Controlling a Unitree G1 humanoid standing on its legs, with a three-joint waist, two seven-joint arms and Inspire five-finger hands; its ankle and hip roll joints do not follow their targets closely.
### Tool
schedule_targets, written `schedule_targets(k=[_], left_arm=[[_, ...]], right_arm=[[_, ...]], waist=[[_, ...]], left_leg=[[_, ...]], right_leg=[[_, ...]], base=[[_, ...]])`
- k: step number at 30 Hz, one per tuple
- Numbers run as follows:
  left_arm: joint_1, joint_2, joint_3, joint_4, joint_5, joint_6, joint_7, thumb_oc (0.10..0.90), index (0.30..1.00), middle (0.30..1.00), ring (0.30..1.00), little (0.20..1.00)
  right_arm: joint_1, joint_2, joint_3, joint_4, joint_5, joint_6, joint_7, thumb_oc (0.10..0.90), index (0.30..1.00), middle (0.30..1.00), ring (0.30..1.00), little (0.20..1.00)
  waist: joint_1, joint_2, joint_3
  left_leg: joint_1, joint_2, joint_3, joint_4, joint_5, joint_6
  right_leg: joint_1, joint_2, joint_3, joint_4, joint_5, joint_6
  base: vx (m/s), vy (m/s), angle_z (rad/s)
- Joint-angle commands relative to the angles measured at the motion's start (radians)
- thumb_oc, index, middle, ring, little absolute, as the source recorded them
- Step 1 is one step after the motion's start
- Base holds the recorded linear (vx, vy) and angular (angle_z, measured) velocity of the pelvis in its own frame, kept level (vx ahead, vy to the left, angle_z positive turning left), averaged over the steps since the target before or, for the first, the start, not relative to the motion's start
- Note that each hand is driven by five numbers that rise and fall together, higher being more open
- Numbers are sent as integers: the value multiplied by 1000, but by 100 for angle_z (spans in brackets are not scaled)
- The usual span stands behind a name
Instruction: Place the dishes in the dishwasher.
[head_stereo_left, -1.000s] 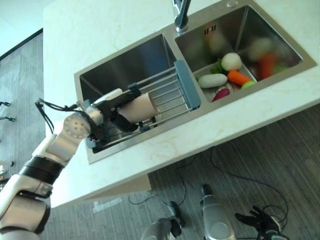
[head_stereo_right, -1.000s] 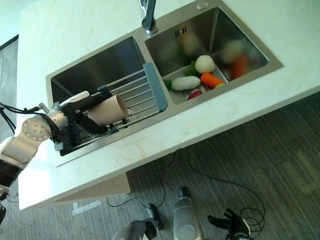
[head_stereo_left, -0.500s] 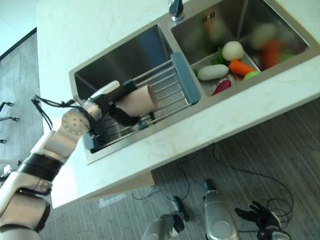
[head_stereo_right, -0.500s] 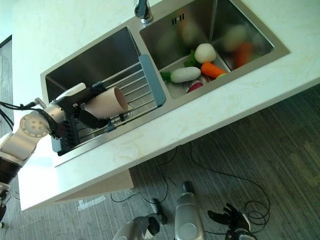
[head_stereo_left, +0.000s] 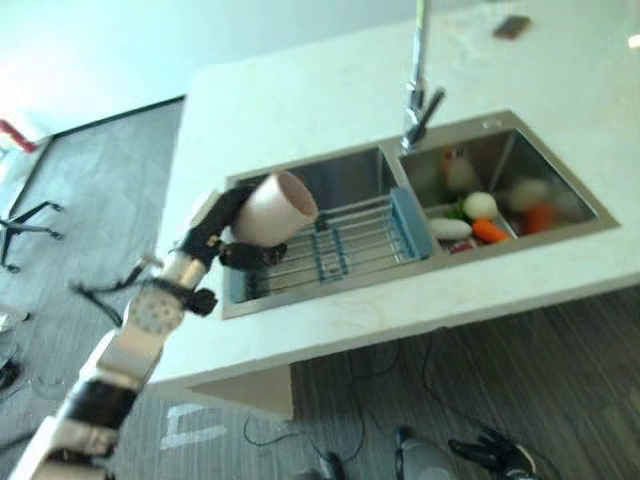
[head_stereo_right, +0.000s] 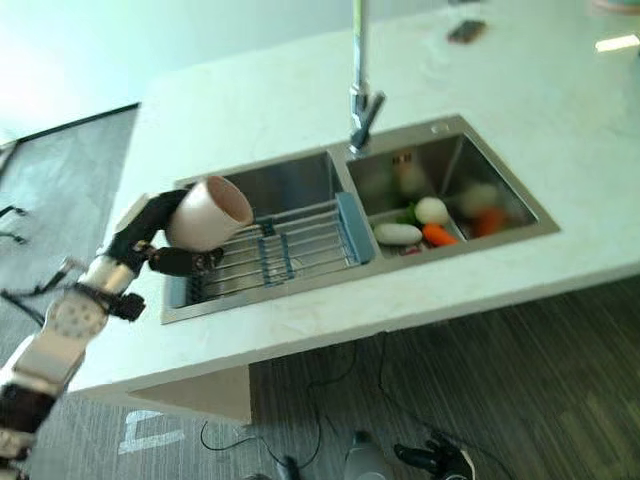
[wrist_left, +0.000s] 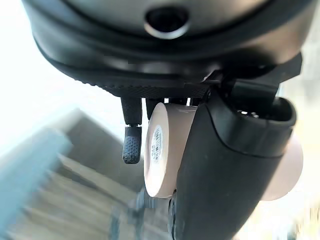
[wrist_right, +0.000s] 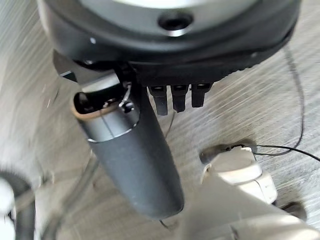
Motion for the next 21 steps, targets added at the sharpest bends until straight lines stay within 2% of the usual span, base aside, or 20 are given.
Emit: schedule_targets(k=[1,4,7,8,10,11,14,17,18,21], left_arm=[[-112,35,154,-60,50,-135,196,400,300,300,300,300],[-49,8,204,-104,86,-137,249,400,300,300,300,300],[12,-43,274,-146,119,-161,349,400,300,300,300,300],[29,-60,295,-143,114,-184,353,400,300,300,300,300],[43,-81,304,-139,118,-211,353,400,300,300,300,300],[49,-98,302,-139,128,-222,352,400,300,300,300,300],[67,-125,301,-145,130,-250,348,400,300,300,300,300],[78,-142,298,-148,98,-279,317,400,300,300,300,300],[78,-143,288,-145,77,-290,298,400,300,300,300,300],[84,-140,273,-155,63,-271,261,400,300,300,300,300]], right_arm=[[44,-29,4,9,-45,-28,18,800,900,900,900,900],[47,-27,11,21,-67,-30,36,800,900,900,900,900],[33,-29,33,-3,-109,-12,44,800,900,900,900,900],[26,-29,30,-7,-97,2,33,800,900,900,900,900],[24,-30,17,-7,-64,13,20,800,900,900,900,900],[23,-29,1,-3,-51,16,15,800,900,900,900,900],[26,-19,-25,13,-53,-4,9,800,900,900,900,900],[30,-15,-44,33,-14,-39,3,800,900,900,900,900],[33,-12,-58,29,-1,-42,-5,800,900,900,900,900],[26,8,-74,10,3,-34,-27,800,900,900,900,900]], waist=[[-20,7,7],[3,4,9],[41,12,17],[54,10,15],[56,4,17],[55,-4,17],[64,-16,15],[58,-5,1],[51,2,-9],[74,5,-12]], left_leg=[[-87,8,-48,191,-224,30],[-95,39,-46,191,-207,9],[-175,96,-47,191,-141,-54],[-171,101,-31,191,-149,-62],[-151,104,21,191,-142,-48],[-128,97,56,191,-145,-29],[-79,75,101,191,-175,9],[-60,103,159,191,-188,11],[-58,115,173,191,-191,4],[-60,59,125,191,-228,32]], right_leg=[[79,-43,-73,-28,-149,68],[95,-38,-116,-28,-163,59],[78,-41,-178,-28,-178,45],[86,-56,-204,-28,-194,48],[89,-79,-242,-28,-189,45],[91,-100,-266,-28,-179,42],[99,-134,-305,-28,-158,38],[110,-157,-367,-28,-145,45],[114,-172,-391,-28,-130,59],[114,-223,-405,-28,-72,109]], base=[[-32,-214,34],[-76,-190,53],[-311,-106,95],[-365,-3,122],[-257,86,123],[-223,125,159],[-236,252,138],[-199,394,145],[-130,572,153],[-31,532,138]])
